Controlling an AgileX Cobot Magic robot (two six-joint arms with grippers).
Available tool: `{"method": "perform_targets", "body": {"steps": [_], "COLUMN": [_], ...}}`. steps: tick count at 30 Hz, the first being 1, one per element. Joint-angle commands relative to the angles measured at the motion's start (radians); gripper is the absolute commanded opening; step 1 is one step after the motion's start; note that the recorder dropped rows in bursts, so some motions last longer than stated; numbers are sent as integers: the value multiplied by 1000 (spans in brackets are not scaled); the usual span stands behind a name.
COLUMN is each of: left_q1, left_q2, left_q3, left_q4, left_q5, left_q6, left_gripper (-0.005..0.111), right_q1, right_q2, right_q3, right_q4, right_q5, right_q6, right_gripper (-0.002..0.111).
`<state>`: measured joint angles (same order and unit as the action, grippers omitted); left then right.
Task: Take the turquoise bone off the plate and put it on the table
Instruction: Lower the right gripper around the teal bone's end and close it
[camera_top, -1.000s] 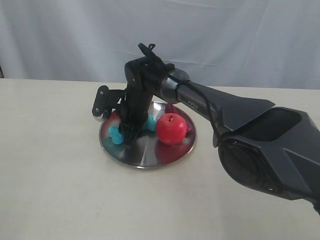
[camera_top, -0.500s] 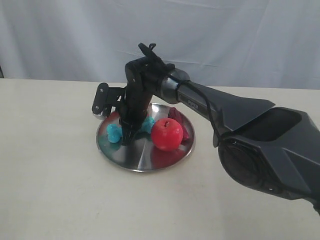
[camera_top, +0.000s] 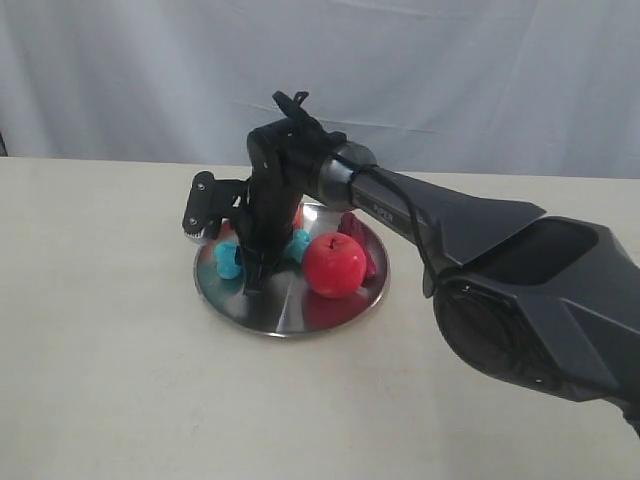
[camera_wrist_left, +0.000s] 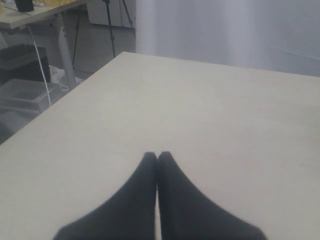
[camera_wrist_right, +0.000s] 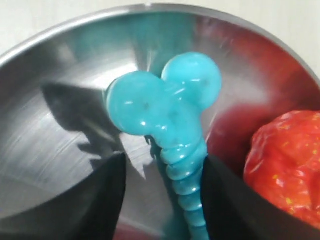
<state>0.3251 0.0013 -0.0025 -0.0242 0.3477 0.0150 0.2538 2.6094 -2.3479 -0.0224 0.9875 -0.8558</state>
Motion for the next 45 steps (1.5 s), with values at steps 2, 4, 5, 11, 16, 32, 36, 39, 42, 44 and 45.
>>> {"method": "perform_targets", "body": {"steps": [2, 4, 5, 11, 16, 32, 36, 39, 42, 44, 45], "left_q1": [2, 2, 2, 2, 2, 2, 2, 2, 2, 2, 2], "left_q2": [-1, -1, -1, -1, -1, -1, -1, -1, -1, -1, -1], "left_q3": [3, 3, 3, 3, 3, 3, 3, 3, 3, 3, 3], "left_q4": [-1, -1, -1, -1, -1, -1, -1, -1, -1, -1, -1], "left_q5": [-5, -5, -5, -5, -5, -5, -5, -5, -5, -5, -5], "left_q6": [-4, -4, -4, -4, -4, -4, -4, -4, -4, -4, -4], "left_gripper": [0, 0, 0, 0, 0, 0, 0, 0, 0, 0, 0], "right_q1": [-7, -7, -7, -7, -7, -4, -4, -4, -4, -4, -4], "right_q2": [48, 53, 55, 57, 57, -82, -86, -84, -80, -69, -65], "right_q3": [11, 11, 11, 11, 11, 12, 12, 12, 12, 12, 12], "right_q4": [-21, -29, -29, 29, 116, 220, 158, 129, 100, 73, 58], "right_q5": [19, 46, 64, 167, 234, 234, 234, 227, 207, 186, 172], "right_q6": [30, 37, 37, 27, -20, -13, -13, -13, -20, -20, -20], "right_gripper": [40, 43, 46, 50, 50, 50, 50, 50, 50, 50, 50]}}
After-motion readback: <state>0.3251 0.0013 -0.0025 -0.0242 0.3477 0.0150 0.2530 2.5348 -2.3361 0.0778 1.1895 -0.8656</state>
